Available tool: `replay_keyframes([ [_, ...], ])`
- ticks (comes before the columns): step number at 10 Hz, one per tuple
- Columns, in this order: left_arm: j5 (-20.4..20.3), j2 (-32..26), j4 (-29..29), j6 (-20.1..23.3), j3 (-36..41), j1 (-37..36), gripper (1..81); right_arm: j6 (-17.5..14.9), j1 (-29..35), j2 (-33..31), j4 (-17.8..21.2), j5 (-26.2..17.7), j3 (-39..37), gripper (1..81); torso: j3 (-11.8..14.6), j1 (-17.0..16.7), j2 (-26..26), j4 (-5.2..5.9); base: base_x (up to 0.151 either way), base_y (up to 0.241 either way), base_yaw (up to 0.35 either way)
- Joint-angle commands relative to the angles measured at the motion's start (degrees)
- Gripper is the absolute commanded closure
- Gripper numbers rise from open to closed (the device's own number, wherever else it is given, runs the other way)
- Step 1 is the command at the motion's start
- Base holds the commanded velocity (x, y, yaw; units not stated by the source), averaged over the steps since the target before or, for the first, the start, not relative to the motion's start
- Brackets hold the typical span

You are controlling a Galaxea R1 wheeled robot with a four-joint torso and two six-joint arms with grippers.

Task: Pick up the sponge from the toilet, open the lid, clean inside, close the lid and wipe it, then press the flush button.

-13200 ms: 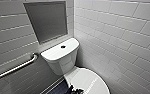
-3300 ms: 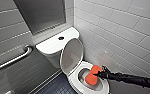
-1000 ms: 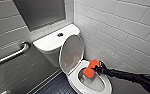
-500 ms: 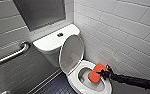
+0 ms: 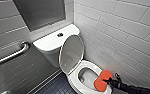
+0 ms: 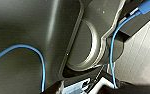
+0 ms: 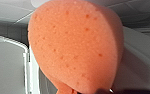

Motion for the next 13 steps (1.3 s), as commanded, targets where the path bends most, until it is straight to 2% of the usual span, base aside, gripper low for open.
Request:
replay_keyframes([
  [1,0.92,-0.09,0.74,1.10,1.01,2.16,1.0,0.52,-0.58,-10.50,1.25,1.59,8.85,81.1,0.00,0.00,0.00,0.00,0.000,0.000,0.000],
  [3,0.93,0.44,0.74,2.15,1.00,2.16,1.0,0.52,-4.97,-14.46,1.08,3.88,13.05,81.1,0.00,0.00,0.00,0.00,0.000,0.000,0.000],
  [5,0.92,0.53,0.66,2.86,1.01,2.16,1.0,0.17,-10.69,-17.10,0.82,8.09,16.49,81.1,0.00,0.00,0.00,0.00,0.000,0.000,0.000],
  [8,0.92,0.79,0.74,3.56,0.92,2.16,1.0,-0.97,-18.95,-20.71,-0.15,10.65,20.89,81.1,0.02,0.00,-0.02,0.00,0.000,0.000,0.000],
  [10,1.01,1.06,0.74,4.09,1.09,1.89,1.0,-3.77,-20.36,-23.51,-2.43,7.86,25.27,81.1,0.02,0.00,-0.02,0.00,0.000,0.000,0.000],
  [11,1.01,1.06,0.74,4.18,1.01,1.89,1.0,-5.71,-20.36,-24.39,-2.70,5.04,27.21,81.1,0.02,0.00,-0.04,0.00,0.000,0.000,0.000],
  [13,1.01,1.06,0.74,4.18,0.92,1.89,1.0,-7.21,-18.18,-24.93,-2.87,2.57,29.33,81.1,0.02,0.00,-0.04,0.00,0.000,0.000,0.000],
])
